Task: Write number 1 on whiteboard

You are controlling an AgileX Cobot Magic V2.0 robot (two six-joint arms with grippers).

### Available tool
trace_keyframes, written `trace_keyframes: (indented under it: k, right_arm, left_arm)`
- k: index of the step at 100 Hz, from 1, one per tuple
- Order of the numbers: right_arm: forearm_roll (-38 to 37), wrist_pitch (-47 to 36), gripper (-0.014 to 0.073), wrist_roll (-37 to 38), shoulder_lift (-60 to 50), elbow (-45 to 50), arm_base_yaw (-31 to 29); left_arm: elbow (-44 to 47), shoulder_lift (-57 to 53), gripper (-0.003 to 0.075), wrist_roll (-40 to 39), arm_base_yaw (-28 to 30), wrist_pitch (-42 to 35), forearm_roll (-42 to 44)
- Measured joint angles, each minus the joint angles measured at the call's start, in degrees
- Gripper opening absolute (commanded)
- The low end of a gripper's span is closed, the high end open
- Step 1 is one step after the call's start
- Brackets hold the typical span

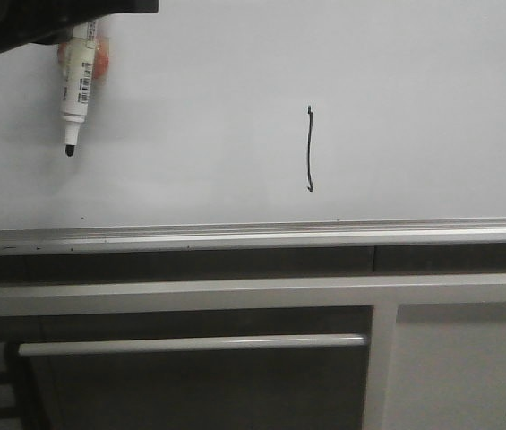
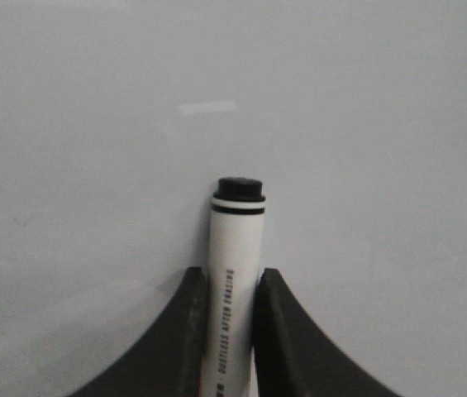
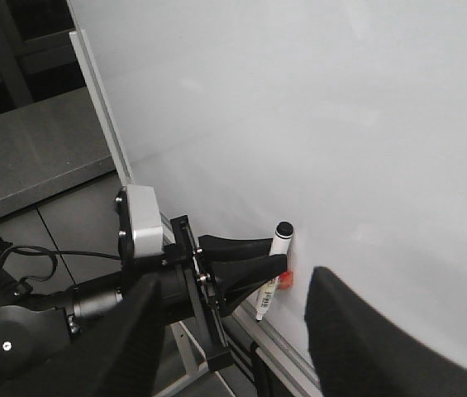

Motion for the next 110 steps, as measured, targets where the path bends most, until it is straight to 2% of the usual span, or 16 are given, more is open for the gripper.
trace_keyframes:
  k: [56, 110]
  right_arm:
    - [0.00, 0.00, 0.0354, 0.11, 0.00, 0.00, 0.00]
    - [0.00, 0.21, 0.0354, 0.11, 0.00, 0.00, 0.00]
  left_arm:
    - [0.00, 1.17, -0.0020, -1.75, 0.49, -2.66, 0.68]
    - [0.00, 1.54, -0.0020, -1.85, 2.37, -2.02, 3.38]
